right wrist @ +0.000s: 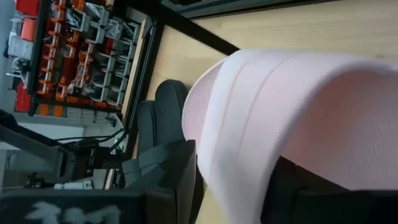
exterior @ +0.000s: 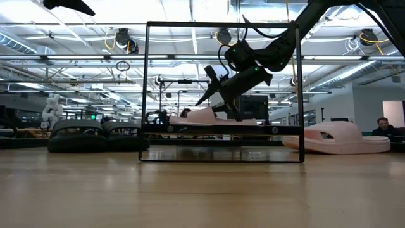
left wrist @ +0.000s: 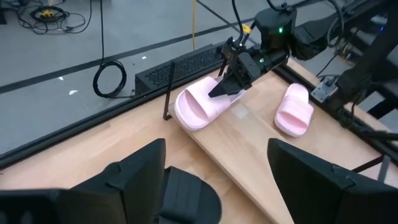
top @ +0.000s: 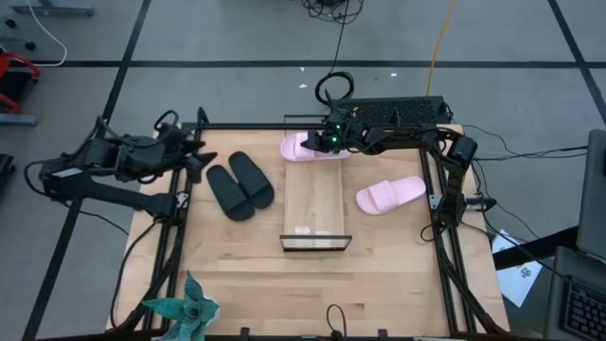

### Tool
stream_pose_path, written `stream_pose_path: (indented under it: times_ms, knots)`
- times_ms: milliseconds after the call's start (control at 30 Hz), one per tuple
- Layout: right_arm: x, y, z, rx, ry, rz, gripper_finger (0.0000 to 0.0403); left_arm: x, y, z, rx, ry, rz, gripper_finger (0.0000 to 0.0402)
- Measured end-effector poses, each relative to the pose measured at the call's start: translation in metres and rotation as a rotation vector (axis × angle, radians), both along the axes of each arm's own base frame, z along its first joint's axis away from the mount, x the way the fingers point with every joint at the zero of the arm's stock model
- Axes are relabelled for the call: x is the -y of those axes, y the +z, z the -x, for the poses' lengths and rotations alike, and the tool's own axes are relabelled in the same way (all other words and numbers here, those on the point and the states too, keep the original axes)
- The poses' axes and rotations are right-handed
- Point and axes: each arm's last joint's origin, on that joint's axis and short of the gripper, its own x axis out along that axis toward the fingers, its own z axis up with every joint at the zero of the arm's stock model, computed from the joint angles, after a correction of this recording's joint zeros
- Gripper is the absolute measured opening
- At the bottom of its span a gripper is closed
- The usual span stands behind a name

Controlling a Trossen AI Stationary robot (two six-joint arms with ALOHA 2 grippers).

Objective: Pick and place slides into the shelf
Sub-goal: Put the top pink slide on the shelf

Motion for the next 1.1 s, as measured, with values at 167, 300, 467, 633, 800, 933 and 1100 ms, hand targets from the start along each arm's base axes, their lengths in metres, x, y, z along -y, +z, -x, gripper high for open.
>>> stream_pose_path:
  times_ms: [167, 300, 467, 633, 800, 933, 1100]
  knots:
    - [-0.001, -0.002, 0.001, -0.010, 0.006, -0.036, 0.0128, 0.000, -0.001, -0.003, -0.016, -0.004, -0.006, 0.0285]
    - [-0.002, -0.002, 0.001, -0.004, 0.015, -0.065, 0.0128, 0.000, -0.001, -0.003, -0.016, -0.004, -0.006, 0.0285]
    - [-0.002, -0.002, 0.001, -0.004, 0.009, -0.087, 0.0128, 0.000, -0.001, -0.003, -0.015, -0.003, -0.005, 0.0285]
    - [0.000, -0.001, 0.003, 0.003, 0.013, -0.117, 0.0128, 0.000, -0.001, -0.003, -0.015, -0.003, -0.004, 0.0285]
    - [-0.002, 0.008, 0.009, -0.022, 0.013, -0.124, 0.0128, 0.000, -0.001, -0.003, -0.015, -0.003, -0.005, 0.0285]
    - [-0.003, 0.016, 0.017, -0.059, 0.016, -0.118, 0.0128, 0.000, -0.001, -0.003, -0.015, -0.003, -0.005, 0.0285]
    - [-0.003, 0.018, 0.018, -0.070, 0.003, -0.092, 0.0128, 0.000, -0.001, -0.003, -0.015, -0.003, -0.005, 0.0285]
